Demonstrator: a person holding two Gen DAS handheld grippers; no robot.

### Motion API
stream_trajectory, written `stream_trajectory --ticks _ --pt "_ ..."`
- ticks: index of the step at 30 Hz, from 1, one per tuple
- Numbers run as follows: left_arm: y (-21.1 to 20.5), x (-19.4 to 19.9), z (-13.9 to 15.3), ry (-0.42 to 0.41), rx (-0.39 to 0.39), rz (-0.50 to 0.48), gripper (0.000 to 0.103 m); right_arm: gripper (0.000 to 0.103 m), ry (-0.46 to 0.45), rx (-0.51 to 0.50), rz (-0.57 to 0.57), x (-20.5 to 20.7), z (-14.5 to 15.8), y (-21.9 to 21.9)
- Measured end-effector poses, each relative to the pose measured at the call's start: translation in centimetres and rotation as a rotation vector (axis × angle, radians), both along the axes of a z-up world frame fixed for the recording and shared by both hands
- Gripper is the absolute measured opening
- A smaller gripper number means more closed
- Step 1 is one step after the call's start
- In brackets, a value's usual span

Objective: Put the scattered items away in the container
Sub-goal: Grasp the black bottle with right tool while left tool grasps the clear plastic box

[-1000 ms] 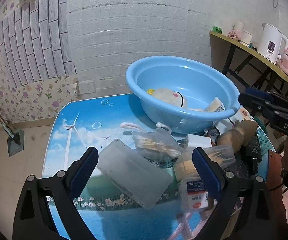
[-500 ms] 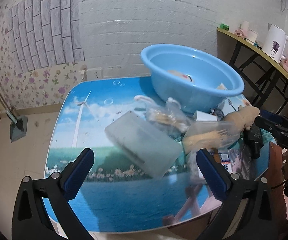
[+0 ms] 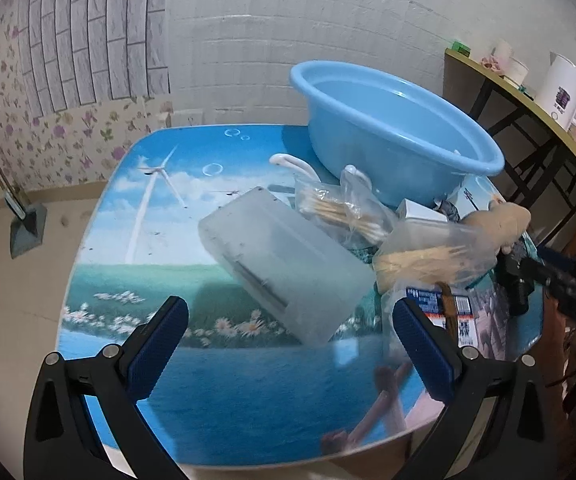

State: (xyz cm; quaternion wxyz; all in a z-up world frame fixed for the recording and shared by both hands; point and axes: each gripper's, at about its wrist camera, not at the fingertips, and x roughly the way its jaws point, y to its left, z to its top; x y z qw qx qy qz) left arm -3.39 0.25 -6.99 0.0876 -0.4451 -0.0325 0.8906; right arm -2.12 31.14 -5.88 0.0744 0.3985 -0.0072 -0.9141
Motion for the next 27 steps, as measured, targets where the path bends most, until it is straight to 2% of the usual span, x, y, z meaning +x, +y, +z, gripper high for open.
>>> stream_trajectory --ticks 6,11,20,27 --pt "1.3 -1.8 -0.5 -0.006 -0.011 -0.001 0.102 0.079 -0.048 0.019 -0.026 0.2 -1.3 0.2" --pt "2.6 -2.8 -1.4 -0.018 -0.060 -0.005 0.102 0.079 -0.067 0.055 -0.035 0.3 -2.0 0.3" --pt "1.0 -2.5 -2.1 -0.047 -0.046 0.037 0.103 0.082 -0.087 0.023 -0.057 0.7 -2.2 2.0" --pt "-1.0 -1.6 -1.8 -0.041 -0.080 0.082 0.102 0.083 -0.089 0.009 -0.090 0.8 -2.1 3.7"
